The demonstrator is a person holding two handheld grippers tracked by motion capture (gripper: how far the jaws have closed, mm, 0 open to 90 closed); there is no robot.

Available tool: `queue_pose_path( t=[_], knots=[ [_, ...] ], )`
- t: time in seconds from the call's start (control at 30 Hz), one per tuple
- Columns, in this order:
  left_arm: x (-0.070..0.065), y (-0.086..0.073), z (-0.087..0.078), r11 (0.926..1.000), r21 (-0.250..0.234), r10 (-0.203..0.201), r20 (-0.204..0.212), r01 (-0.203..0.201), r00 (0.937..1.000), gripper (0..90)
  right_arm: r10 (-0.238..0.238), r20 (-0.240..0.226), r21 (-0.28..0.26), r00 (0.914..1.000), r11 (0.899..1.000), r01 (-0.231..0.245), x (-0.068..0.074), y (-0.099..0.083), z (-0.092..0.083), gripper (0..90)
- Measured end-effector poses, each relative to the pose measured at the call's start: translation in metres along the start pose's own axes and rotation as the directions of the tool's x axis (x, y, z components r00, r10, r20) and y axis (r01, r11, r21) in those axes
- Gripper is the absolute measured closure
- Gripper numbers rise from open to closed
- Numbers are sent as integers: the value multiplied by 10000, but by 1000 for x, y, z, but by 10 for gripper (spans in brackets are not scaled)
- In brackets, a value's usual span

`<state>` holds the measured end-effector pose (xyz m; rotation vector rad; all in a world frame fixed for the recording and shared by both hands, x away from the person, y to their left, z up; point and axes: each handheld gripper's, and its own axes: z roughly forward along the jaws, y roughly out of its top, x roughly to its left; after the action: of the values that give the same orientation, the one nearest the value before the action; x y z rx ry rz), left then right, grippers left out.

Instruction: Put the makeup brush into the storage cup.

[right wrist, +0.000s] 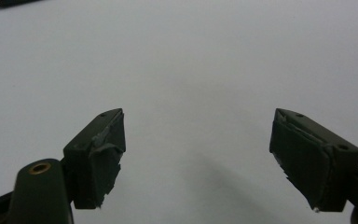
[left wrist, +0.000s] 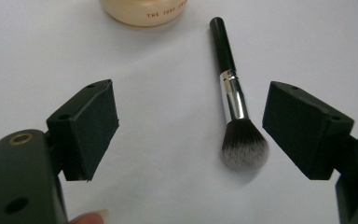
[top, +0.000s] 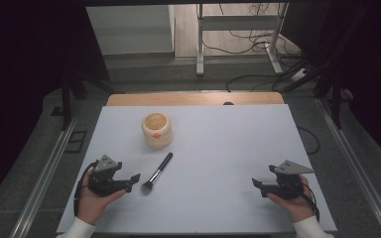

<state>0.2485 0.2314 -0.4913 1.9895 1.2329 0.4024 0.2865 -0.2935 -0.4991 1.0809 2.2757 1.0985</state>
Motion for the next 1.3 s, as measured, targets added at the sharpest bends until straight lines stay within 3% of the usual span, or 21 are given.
queue_pose_path(
  t=[1.3],
  knots=[
    [-16,32,30,9956,860,343,349,-372,9988,185,-39,98,58,9999,10000,39,0,-1,1,188]
  ],
)
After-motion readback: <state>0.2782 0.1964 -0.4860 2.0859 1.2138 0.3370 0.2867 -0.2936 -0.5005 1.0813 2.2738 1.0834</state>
